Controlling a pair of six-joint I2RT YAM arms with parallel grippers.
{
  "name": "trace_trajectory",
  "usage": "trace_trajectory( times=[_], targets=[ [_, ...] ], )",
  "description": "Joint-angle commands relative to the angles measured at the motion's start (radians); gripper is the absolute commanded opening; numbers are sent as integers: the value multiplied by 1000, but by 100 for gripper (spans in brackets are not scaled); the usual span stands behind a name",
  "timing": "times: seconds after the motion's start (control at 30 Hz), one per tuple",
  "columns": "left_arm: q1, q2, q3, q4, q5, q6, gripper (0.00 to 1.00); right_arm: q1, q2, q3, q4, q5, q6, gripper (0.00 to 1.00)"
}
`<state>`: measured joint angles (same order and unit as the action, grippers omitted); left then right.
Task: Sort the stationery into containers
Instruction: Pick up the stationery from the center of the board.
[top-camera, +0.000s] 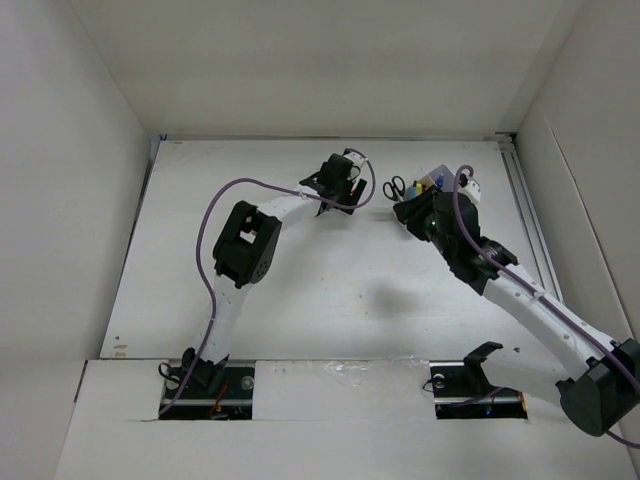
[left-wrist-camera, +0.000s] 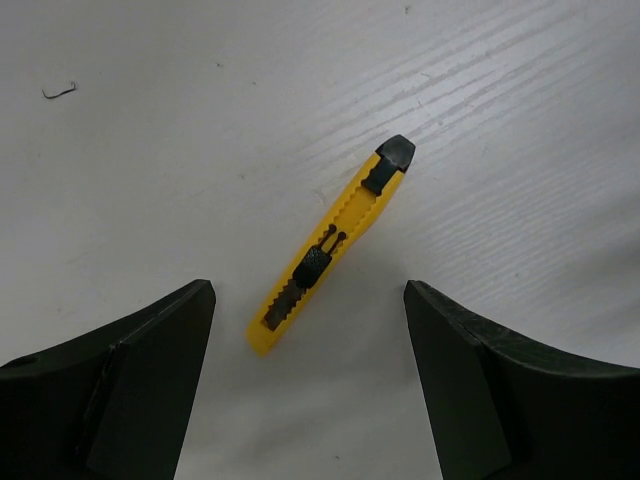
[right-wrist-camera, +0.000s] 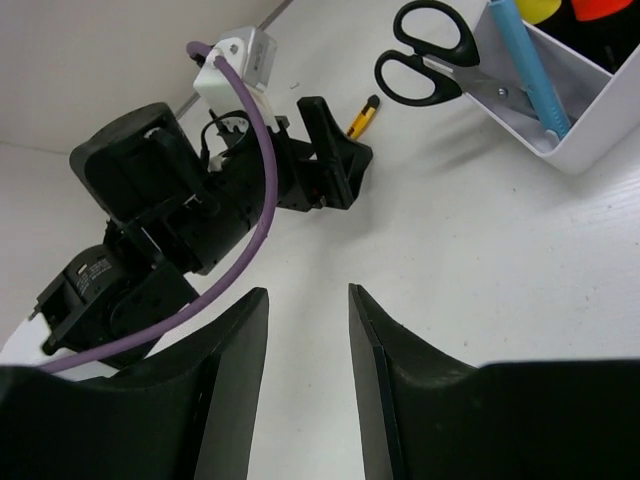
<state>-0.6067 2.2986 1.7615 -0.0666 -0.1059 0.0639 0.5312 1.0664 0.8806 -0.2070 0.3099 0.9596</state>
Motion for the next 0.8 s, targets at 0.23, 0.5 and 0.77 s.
trace_trajectory(
  times=[0.23, 0.5, 0.77],
  targets=[
    [1, 36, 61, -99, -5, 5, 48, -13, -75, -28, 73, 28, -2, 44],
    [1, -54, -91, -18, 63, -61, 22, -45, -120, -46, 73, 46, 7, 46],
    [-25, -206, -263, 99, 110, -130, 3, -97, -80, -55, 73, -14, 16, 52]
  ],
)
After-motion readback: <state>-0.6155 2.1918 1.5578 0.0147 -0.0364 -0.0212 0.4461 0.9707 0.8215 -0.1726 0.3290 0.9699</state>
